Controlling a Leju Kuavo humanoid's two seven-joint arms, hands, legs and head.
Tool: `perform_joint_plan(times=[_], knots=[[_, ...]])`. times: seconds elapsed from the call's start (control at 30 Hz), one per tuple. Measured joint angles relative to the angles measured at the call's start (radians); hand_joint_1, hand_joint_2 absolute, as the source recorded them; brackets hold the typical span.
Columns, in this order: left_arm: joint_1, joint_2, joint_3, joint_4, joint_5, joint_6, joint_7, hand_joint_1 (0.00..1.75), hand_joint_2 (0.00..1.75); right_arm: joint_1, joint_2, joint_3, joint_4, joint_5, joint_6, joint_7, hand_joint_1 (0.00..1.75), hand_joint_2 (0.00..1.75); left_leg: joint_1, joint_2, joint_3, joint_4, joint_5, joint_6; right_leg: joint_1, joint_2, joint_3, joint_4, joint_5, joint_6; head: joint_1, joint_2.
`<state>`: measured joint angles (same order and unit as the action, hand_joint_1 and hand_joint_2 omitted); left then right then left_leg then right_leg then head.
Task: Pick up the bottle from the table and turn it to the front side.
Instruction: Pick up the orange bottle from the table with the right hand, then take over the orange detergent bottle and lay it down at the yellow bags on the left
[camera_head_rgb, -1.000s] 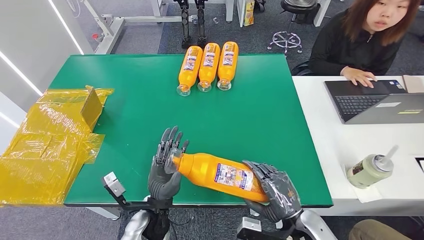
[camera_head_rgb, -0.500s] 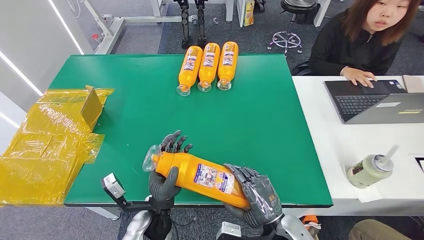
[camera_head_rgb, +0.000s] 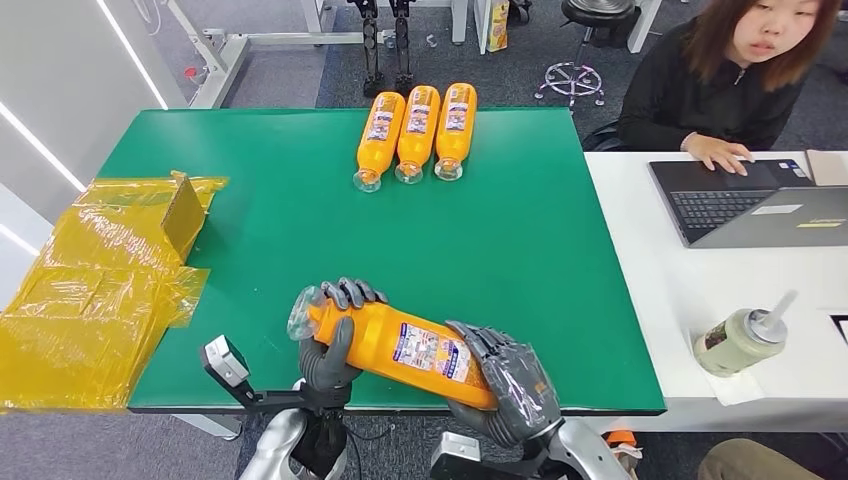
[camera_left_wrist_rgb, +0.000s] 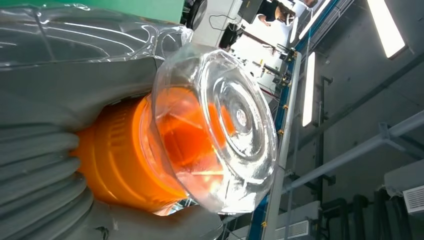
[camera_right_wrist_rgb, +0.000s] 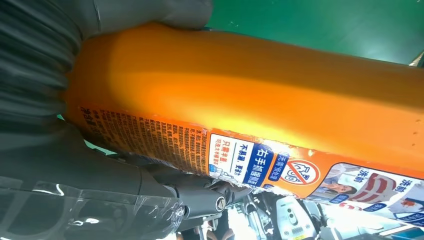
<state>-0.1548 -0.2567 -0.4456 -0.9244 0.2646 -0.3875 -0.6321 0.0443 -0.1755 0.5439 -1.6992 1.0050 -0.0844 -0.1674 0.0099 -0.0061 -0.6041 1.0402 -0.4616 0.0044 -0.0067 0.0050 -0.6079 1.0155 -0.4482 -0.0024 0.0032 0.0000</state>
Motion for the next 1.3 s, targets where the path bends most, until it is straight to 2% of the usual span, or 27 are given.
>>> perform_joint_plan(times=[0.03, 0.1, 0.17, 0.43, 0.67, 0.73, 0.8, 0.9, 1.0, 1.13, 1.3], knots=[[-0.002, 0.000, 0.000, 0.001, 0.001, -0.001, 0.000, 1.75, 1.75, -0.002, 0.000, 0.001, 0.002, 0.000, 0.000, 0.002, 1.10, 1.75, 0.000, 0.000, 0.000, 0.000, 0.000, 0.000, 0.000, 0.000, 0.000, 0.000, 0.000, 0.000, 0.000, 0.000], [-0.006, -0.002, 0.000, 0.004, 0.003, -0.003, 0.000, 1.75, 1.75, -0.007, 0.000, 0.003, 0.004, -0.001, 0.002, 0.008, 0.23, 1.75, 0.000, 0.000, 0.000, 0.000, 0.000, 0.000, 0.000, 0.000, 0.000, 0.000, 0.000, 0.000, 0.000, 0.000], [-0.009, -0.004, 0.000, 0.010, 0.003, -0.006, 0.003, 1.75, 1.75, -0.010, 0.000, 0.009, 0.006, -0.001, 0.003, 0.011, 0.00, 1.75, 0.000, 0.000, 0.000, 0.000, 0.000, 0.000, 0.000, 0.000, 0.000, 0.000, 0.000, 0.000, 0.000, 0.000], [-0.015, -0.006, -0.002, 0.040, 0.002, -0.008, 0.012, 1.75, 1.75, -0.019, 0.009, 0.046, 0.005, 0.000, -0.014, 0.003, 0.00, 1.75, 0.000, 0.000, 0.000, 0.000, 0.000, 0.000, 0.000, 0.000, -0.001, 0.000, 0.000, 0.000, 0.000, 0.000], [-0.022, -0.006, -0.002, 0.060, -0.001, 0.004, 0.006, 1.75, 1.75, -0.013, 0.030, 0.052, -0.018, -0.033, -0.075, -0.079, 0.00, 1.75, 0.000, 0.000, 0.000, 0.000, 0.000, 0.000, 0.000, 0.000, -0.001, 0.000, 0.000, 0.000, 0.000, 0.000], [-0.025, -0.005, -0.002, 0.064, -0.034, 0.045, -0.012, 1.75, 1.75, -0.014, 0.034, 0.054, -0.021, -0.039, -0.086, -0.096, 0.00, 1.75, 0.000, 0.000, 0.000, 0.000, 0.000, 0.000, 0.000, 0.000, -0.001, 0.000, 0.000, 0.000, 0.000, 0.000], [-0.032, 0.002, -0.002, 0.064, -0.133, 0.150, -0.040, 1.75, 1.75, -0.016, 0.036, 0.055, -0.020, -0.047, -0.094, -0.108, 0.00, 1.75, 0.000, 0.000, 0.000, 0.000, 0.000, 0.000, 0.000, 0.000, -0.001, 0.000, 0.000, 0.000, 0.000, 0.000], [-0.052, 0.029, 0.000, 0.043, -0.343, 0.330, -0.044, 1.75, 1.75, -0.024, 0.041, 0.055, -0.015, -0.052, -0.096, -0.117, 0.00, 1.75, 0.000, 0.000, 0.000, 0.000, 0.000, -0.001, 0.000, 0.000, -0.001, 0.001, 0.000, 0.000, 0.000, 0.000], [-0.078, 0.067, 0.006, -0.002, -0.534, 0.413, 0.003, 1.75, 1.75, -0.037, 0.052, 0.055, -0.007, -0.054, -0.095, -0.124, 0.00, 1.75, 0.000, 0.000, 0.000, 0.000, 0.001, -0.001, 0.000, 0.000, -0.001, 0.002, 0.000, 0.000, 0.000, 0.000], [-0.102, 0.125, 0.025, -0.064, -0.713, 0.425, 0.075, 1.75, 1.75, -0.058, 0.058, 0.055, 0.011, -0.087, -0.096, -0.145, 0.00, 1.75, 0.000, 0.001, 0.000, 0.000, 0.002, -0.002, 0.000, 0.001, -0.001, 0.002, 0.001, -0.001, 0.000, 0.000], [-0.126, 0.206, 0.028, -0.115, -0.797, 0.385, 0.147, 1.75, 1.75, -0.082, 0.042, 0.055, 0.058, -0.171, -0.121, -0.192, 0.00, 1.75, 0.001, 0.001, 0.000, 0.000, 0.002, -0.002, 0.000, 0.001, -0.001, 0.002, 0.001, -0.001, 0.000, 0.000]])
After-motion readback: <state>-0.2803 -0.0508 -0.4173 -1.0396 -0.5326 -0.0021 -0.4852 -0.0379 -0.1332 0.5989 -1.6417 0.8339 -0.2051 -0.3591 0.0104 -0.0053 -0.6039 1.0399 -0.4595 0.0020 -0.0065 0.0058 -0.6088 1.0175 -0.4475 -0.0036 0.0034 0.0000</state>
